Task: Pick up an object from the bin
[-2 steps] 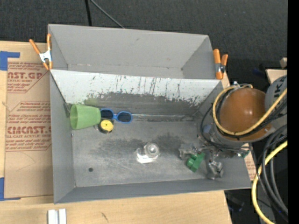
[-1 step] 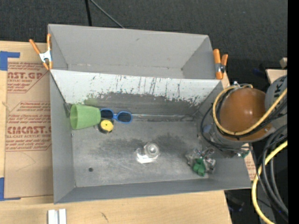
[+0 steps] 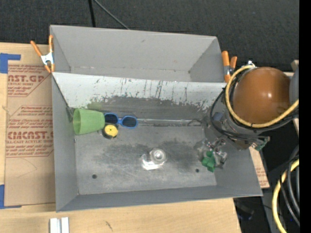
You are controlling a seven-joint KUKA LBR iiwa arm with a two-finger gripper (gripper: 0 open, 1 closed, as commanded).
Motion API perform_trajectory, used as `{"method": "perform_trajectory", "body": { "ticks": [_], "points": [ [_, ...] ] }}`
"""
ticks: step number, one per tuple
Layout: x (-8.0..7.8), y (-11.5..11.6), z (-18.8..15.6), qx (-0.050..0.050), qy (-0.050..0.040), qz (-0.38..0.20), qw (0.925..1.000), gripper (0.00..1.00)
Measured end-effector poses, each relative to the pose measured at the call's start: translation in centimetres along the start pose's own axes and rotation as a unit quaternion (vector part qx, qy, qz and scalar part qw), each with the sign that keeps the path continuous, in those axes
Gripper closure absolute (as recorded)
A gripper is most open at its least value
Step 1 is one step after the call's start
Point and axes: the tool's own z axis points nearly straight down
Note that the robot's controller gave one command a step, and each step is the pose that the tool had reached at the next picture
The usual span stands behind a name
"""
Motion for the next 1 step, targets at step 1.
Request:
{"method": "perform_trajectory", "body": {
  "ticks": [1],
  "points": [
    [0.68,1.38,-8.52,0.000,0.0007,-0.024,0.9997,1.00]
  ]
}}
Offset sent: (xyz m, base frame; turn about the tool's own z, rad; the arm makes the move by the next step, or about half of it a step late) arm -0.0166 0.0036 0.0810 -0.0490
